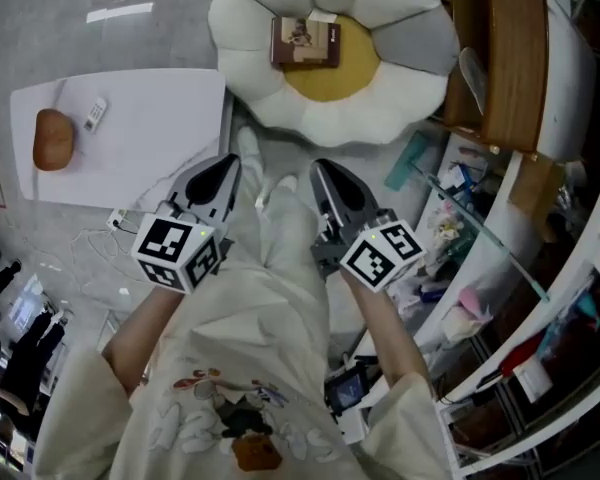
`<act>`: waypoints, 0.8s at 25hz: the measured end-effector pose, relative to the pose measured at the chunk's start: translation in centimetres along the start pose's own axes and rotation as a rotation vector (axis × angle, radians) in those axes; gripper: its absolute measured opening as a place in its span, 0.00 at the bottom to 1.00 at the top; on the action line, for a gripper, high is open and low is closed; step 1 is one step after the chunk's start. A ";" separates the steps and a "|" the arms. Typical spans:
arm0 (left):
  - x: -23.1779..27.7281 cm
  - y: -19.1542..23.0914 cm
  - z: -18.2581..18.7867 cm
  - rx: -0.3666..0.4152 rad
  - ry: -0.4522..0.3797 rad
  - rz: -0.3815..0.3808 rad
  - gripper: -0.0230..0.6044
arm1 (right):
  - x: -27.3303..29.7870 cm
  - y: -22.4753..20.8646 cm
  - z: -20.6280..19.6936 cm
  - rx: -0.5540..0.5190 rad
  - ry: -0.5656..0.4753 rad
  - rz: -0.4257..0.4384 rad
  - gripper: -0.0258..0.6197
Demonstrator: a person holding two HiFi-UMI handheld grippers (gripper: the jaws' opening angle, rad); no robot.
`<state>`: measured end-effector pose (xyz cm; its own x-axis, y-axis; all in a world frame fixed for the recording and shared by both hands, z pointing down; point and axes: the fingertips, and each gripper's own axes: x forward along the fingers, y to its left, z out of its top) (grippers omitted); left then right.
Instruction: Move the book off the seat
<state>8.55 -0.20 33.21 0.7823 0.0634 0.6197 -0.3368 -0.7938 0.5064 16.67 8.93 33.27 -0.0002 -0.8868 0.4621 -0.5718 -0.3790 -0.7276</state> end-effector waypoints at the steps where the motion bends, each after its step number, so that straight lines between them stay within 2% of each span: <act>1: 0.6 0.3 0.1 -0.008 0.000 0.002 0.06 | 0.7 -0.6 0.2 0.003 0.006 0.002 0.05; 10: 6.8 2.9 -0.3 -0.080 0.020 0.032 0.06 | 7.1 -6.0 0.4 0.051 0.076 0.032 0.05; 15: 11.0 6.1 -0.7 -0.085 0.009 0.071 0.06 | 10.9 -10.5 -0.7 0.082 0.100 0.031 0.06; 20: 13.9 7.7 -3.1 -0.121 0.026 0.110 0.06 | 12.9 -13.3 -2.4 0.130 0.131 0.047 0.08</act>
<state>15.20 -3.58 47.56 0.7241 -0.0032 0.6897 -0.4816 -0.7182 0.5023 22.28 3.18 50.17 -0.1360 -0.8654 0.4822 -0.4576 -0.3768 -0.8053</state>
